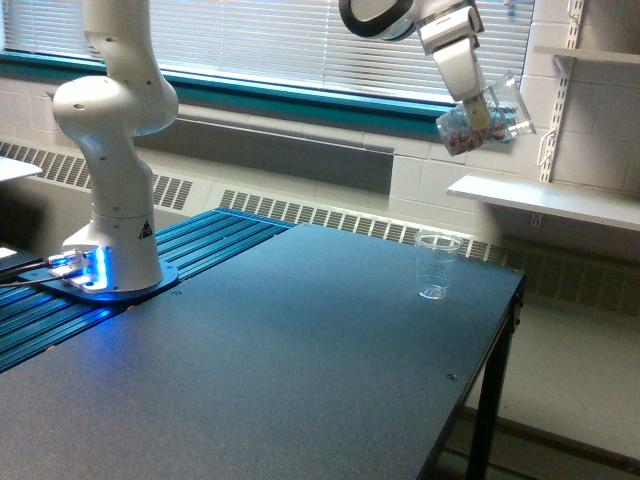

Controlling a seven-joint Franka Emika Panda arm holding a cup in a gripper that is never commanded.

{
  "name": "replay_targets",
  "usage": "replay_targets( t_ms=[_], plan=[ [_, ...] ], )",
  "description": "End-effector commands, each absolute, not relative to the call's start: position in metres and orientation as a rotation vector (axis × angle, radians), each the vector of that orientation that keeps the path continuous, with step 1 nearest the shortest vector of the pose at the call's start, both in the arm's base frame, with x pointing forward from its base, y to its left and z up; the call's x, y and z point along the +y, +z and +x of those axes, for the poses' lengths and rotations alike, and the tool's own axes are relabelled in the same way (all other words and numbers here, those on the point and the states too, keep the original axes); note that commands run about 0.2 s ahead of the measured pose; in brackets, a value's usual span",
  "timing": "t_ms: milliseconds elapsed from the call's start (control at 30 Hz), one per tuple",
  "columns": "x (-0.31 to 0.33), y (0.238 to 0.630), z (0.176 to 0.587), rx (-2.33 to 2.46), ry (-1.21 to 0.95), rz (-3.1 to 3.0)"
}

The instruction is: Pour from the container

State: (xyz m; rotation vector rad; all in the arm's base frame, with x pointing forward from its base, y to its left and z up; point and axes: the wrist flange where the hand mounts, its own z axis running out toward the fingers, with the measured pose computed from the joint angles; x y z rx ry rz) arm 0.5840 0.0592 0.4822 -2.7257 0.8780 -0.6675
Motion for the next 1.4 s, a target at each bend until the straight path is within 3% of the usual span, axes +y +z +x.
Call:
replay_targets(
  t_ms=[33, 567, 1400],
  plan=[
    [0.075, 0.467, 0.575, 0.935, -0.614, -2.715],
    [0.139, 0.420, 0.533, 0.867, -0.525, -2.869],
    [0.263, 0.415, 0.498, 0.842, -0.358, -2.951]
  ],
)
